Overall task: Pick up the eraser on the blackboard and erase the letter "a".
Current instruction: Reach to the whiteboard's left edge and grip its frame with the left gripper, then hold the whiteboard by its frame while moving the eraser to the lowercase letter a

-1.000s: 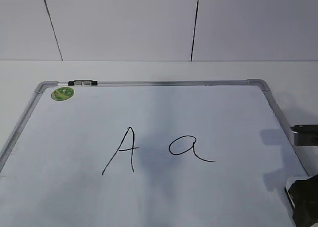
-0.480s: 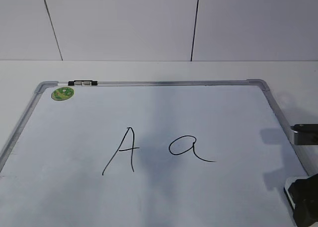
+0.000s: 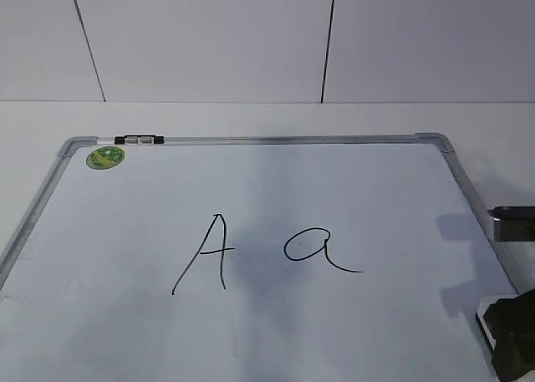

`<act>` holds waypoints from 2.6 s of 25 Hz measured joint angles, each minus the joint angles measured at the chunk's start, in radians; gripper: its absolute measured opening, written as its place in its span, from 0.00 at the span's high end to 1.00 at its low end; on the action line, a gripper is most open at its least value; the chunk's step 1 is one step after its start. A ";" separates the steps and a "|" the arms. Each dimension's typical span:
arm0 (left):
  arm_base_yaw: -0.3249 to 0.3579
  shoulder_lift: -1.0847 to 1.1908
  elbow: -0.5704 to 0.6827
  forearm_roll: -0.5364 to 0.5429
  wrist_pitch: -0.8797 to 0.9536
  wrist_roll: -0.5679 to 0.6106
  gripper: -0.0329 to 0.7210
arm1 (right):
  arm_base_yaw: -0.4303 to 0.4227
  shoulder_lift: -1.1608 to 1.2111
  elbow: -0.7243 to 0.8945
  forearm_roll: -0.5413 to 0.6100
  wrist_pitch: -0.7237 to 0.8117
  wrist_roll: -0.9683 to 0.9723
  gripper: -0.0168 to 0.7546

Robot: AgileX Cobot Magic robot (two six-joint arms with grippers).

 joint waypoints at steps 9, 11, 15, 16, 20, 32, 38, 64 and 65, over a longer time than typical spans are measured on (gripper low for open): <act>0.000 0.000 0.000 0.000 0.000 0.000 0.63 | 0.000 -0.046 -0.108 0.002 0.146 0.000 0.26; 0.000 0.000 0.000 0.000 0.000 0.000 0.63 | 0.000 -0.071 -0.130 0.002 0.191 0.000 0.26; 0.000 0.000 0.000 0.000 0.000 0.000 0.63 | 0.000 -0.123 -0.160 0.002 0.272 0.000 0.26; 0.000 0.000 0.000 0.000 0.000 0.000 0.63 | 0.000 -0.134 -0.165 0.002 0.279 0.000 0.26; 0.000 0.000 0.000 0.000 0.000 0.000 0.63 | 0.000 -0.176 -0.177 0.002 0.289 0.000 0.26; 0.000 0.000 0.000 -0.037 -0.002 0.000 0.63 | 0.000 -0.214 -0.177 0.002 0.298 0.000 0.26; 0.000 0.004 0.000 -0.082 -0.012 0.000 0.63 | 0.000 -0.213 -0.177 0.002 0.298 0.000 0.26; -0.011 0.986 -0.271 -0.196 -0.164 0.000 0.55 | 0.000 -0.213 -0.177 -0.008 0.301 0.000 0.26; -0.011 1.030 -0.288 -0.195 -0.164 0.000 0.55 | 0.000 -0.213 -0.177 -0.008 0.301 0.000 0.26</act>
